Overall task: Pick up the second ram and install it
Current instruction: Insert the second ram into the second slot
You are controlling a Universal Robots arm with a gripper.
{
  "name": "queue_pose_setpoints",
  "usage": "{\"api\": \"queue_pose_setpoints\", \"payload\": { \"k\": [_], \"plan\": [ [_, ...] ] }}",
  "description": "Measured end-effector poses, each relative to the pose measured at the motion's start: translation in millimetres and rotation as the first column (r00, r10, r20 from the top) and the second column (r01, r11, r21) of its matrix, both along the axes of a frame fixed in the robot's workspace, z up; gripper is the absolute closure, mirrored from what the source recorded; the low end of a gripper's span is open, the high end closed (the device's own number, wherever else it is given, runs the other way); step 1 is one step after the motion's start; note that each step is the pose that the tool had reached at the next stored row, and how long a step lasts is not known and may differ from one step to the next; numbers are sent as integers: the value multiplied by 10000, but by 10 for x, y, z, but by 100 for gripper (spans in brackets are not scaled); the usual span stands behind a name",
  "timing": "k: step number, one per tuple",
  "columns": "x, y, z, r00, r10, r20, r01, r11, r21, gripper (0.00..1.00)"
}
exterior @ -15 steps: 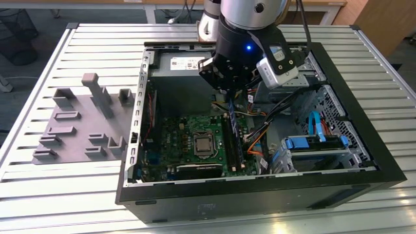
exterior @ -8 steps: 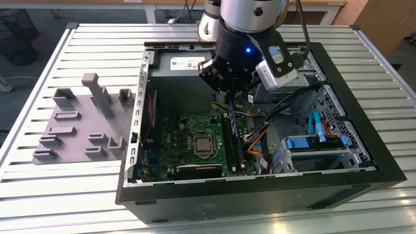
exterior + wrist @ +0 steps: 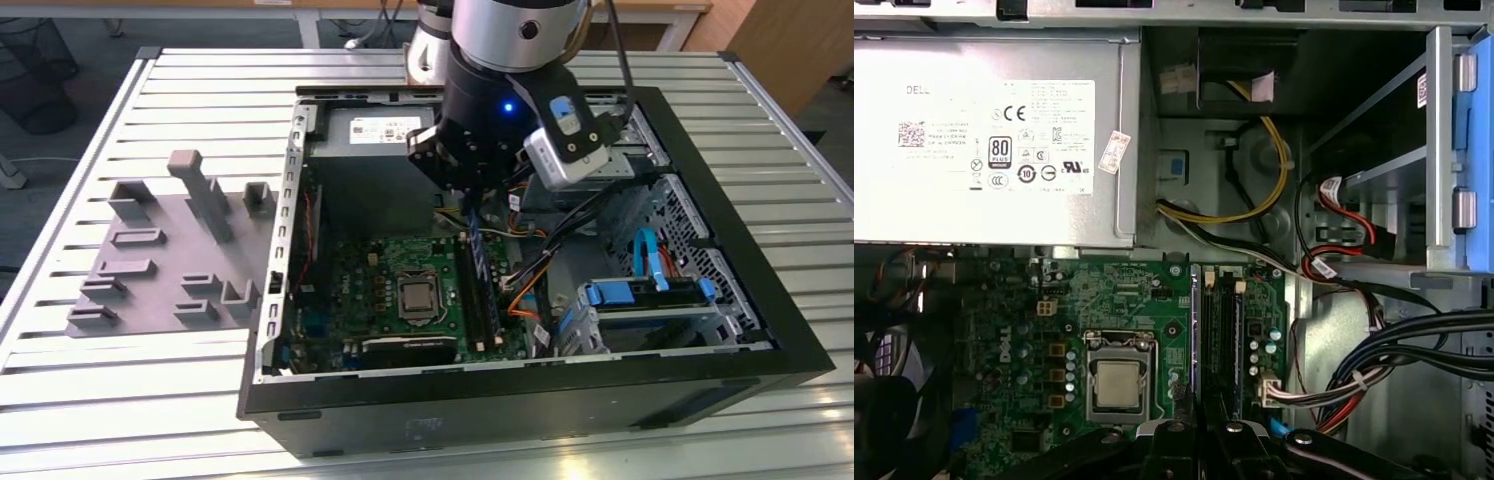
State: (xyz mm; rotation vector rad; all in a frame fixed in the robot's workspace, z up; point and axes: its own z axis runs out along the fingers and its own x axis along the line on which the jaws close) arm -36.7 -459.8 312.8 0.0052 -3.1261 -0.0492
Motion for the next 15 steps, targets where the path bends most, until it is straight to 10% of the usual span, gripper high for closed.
{"api": "queue_pose_setpoints", "payload": {
  "k": [15],
  "plan": [
    [0,0,-69,10000,0,0,0,10000,0,86]
  ]
}}
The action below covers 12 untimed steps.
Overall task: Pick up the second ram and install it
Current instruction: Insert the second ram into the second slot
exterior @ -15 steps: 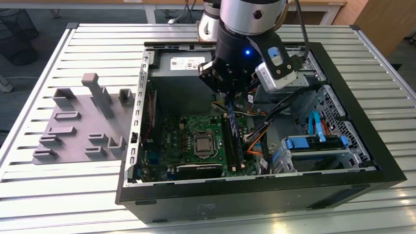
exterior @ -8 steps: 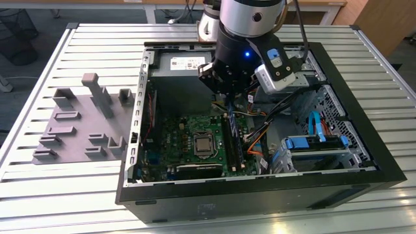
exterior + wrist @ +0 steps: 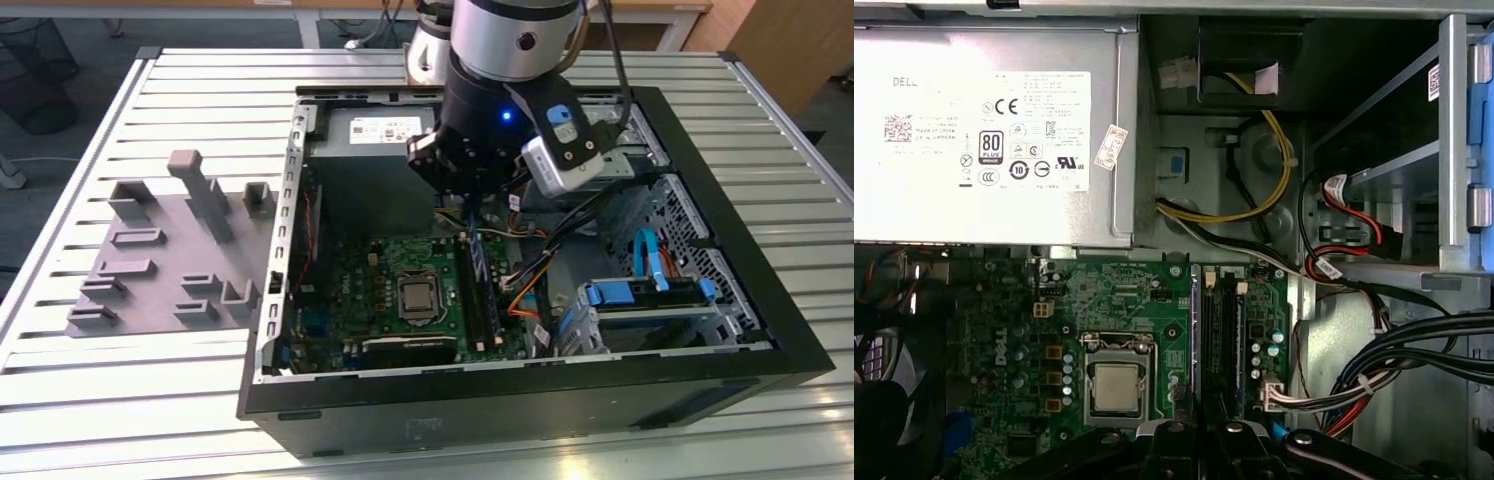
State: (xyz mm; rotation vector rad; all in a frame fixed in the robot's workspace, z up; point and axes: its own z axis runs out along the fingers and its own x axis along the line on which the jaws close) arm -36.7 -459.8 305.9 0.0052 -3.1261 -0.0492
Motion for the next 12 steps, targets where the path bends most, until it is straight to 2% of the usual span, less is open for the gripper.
{"api": "queue_pose_setpoints", "payload": {
  "k": [12],
  "plan": [
    [0,0,-61,10000,0,0,0,10000,1,86]
  ]
}}
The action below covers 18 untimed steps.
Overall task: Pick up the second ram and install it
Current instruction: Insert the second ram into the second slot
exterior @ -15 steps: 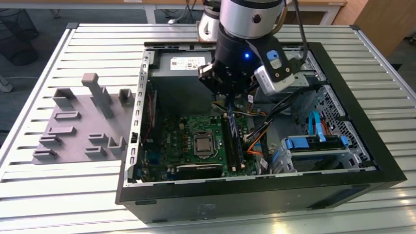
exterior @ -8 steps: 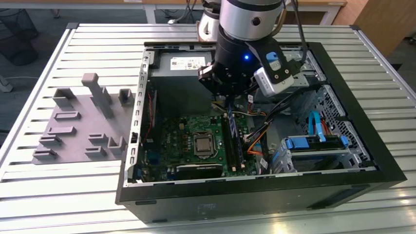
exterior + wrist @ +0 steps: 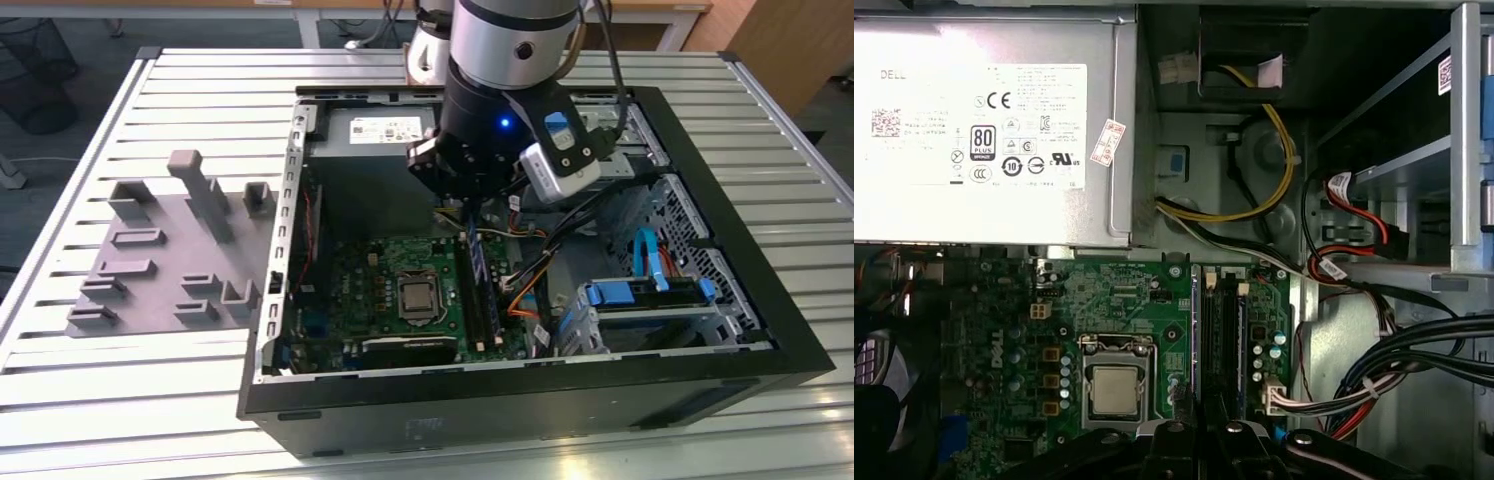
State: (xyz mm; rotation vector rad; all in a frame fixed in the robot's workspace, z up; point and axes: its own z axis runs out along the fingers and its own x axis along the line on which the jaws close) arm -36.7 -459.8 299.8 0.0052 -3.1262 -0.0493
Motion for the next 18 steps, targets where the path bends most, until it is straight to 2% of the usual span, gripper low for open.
{"api": "queue_pose_setpoints", "payload": {
  "k": [18],
  "plan": [
    [0,0,-154,10000,0,0,0,10000,0,86]
  ]
}}
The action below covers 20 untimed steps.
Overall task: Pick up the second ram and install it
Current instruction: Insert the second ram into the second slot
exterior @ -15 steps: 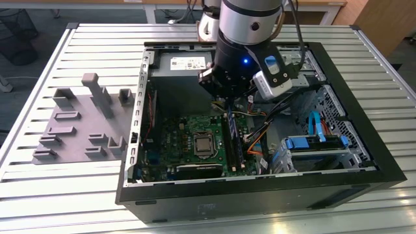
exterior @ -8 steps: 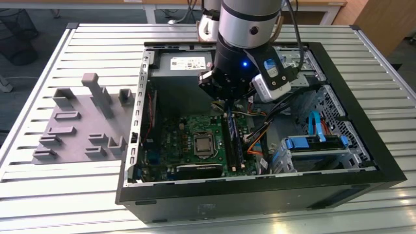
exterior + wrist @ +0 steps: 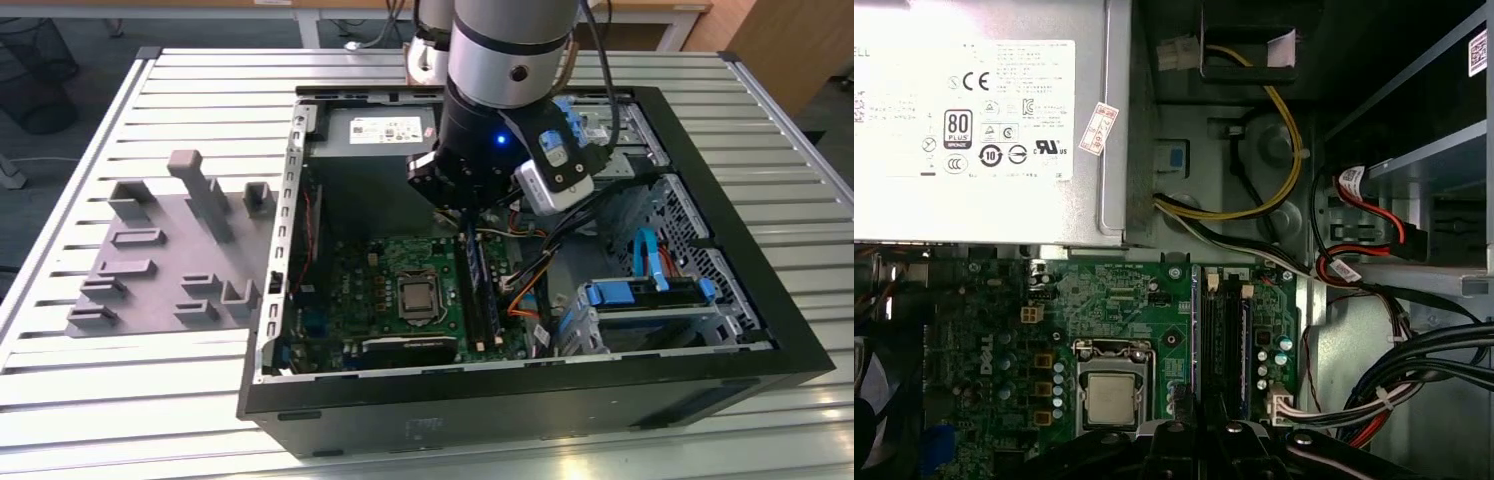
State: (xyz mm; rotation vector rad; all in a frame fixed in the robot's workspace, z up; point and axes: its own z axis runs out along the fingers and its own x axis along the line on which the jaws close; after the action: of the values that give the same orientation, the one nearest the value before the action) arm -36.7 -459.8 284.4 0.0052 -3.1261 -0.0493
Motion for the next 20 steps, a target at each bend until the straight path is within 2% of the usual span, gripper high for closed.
{"api": "queue_pose_setpoints", "payload": {
  "k": [12,20],
  "plan": [
    [1,-53,-67,10000,-1,0,1,10000,-1,86],
    [2,-54,-191,10000,0,0,0,10000,0,86]
  ]
}}
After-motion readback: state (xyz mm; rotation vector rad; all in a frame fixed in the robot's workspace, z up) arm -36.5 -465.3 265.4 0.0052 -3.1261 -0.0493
